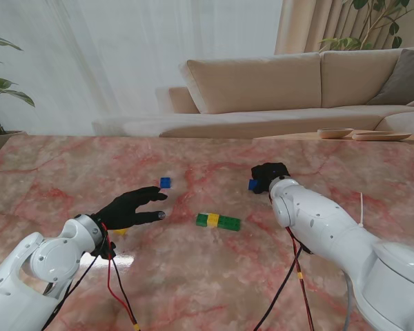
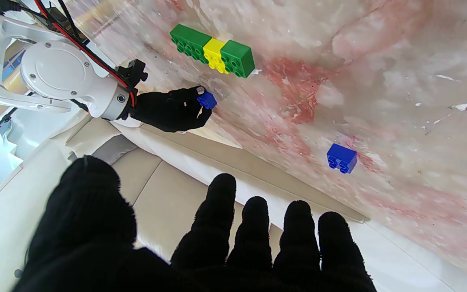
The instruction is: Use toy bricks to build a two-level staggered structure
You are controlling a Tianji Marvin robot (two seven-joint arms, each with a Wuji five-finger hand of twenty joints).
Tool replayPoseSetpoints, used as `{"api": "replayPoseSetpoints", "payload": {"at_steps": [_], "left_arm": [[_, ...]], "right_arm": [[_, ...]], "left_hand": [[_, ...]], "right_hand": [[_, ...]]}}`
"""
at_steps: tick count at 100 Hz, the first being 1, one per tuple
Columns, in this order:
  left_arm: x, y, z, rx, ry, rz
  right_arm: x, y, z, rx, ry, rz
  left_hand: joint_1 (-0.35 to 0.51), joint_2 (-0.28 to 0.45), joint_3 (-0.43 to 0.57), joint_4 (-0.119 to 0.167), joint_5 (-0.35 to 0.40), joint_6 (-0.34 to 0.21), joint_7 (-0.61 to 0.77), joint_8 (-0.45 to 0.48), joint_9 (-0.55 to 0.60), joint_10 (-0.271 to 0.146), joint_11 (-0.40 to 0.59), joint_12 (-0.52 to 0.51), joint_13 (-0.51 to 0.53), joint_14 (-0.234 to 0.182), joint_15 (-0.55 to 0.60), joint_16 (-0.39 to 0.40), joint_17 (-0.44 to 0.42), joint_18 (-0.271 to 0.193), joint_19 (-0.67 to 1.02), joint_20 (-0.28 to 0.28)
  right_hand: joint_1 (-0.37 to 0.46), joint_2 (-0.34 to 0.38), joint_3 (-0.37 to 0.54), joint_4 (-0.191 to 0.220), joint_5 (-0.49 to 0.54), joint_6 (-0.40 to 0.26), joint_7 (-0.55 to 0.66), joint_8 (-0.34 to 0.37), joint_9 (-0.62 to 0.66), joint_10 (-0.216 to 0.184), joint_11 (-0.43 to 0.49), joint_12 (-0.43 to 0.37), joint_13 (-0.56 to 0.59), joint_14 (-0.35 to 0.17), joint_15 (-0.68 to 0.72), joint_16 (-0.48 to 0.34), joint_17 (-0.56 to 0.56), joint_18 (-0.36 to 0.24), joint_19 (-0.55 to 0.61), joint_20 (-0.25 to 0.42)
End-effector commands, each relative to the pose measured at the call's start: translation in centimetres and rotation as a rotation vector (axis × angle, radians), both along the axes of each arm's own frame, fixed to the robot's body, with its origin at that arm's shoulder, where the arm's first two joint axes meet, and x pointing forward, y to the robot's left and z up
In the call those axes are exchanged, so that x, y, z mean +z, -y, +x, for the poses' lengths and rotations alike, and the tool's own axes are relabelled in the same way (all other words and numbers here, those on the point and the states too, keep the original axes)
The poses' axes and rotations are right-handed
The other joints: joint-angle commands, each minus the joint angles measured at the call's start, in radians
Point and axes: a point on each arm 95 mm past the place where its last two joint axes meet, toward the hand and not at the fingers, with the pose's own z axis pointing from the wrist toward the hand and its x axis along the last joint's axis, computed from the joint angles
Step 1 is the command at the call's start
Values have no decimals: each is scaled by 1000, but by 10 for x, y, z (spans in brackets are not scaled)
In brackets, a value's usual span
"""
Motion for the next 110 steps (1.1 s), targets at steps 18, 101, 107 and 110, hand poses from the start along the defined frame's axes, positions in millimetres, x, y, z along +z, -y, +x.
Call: {"api": "replayPoseSetpoints", "payload": {"at_steps": [18,101,107,110], "left_arm": [[-3,-1,-2,-2,-11,4],[-4,-2,-3,-2,-12,-1],[-4,-1,-3,-4,-12,-3],[-4,-1,-3,-4,-12,-4]], "right_arm": [[-36,5,-20,-15,-107,-20],[-17,4,-37,15,-10,58],[-13,3,-41,15,3,67],[-11,3,-43,14,9,73]], "left_hand": [[16,39,-26,5,24,4,6,5,-33,0,-18,-16,-50,-47,-34,-13,-7,-56,-51,-6],[16,42,-27,5,21,2,4,6,-36,1,-21,-15,-56,-46,-37,-12,-10,-54,-95,12],[16,43,-27,6,21,2,3,6,-36,0,-21,-15,-57,-47,-38,-13,-9,-55,-99,13],[16,42,-28,5,21,2,3,6,-36,-1,-22,-15,-56,-45,-38,-13,-9,-55,-100,14]], "right_hand": [[18,-8,6,-20,161,-159,-68,-75,7,-11,-17,-13,15,-5,2,12,-8,13,28,20],[47,-51,111,-43,288,-245,128,-152,190,-12,-21,15,104,-5,41,28,29,18,83,35],[47,-52,112,-43,291,-245,130,-150,194,-12,-20,15,107,-3,42,28,31,18,86,35],[46,-52,113,-43,293,-242,131,-149,196,-12,-19,15,108,-3,42,29,32,19,87,36]]}}
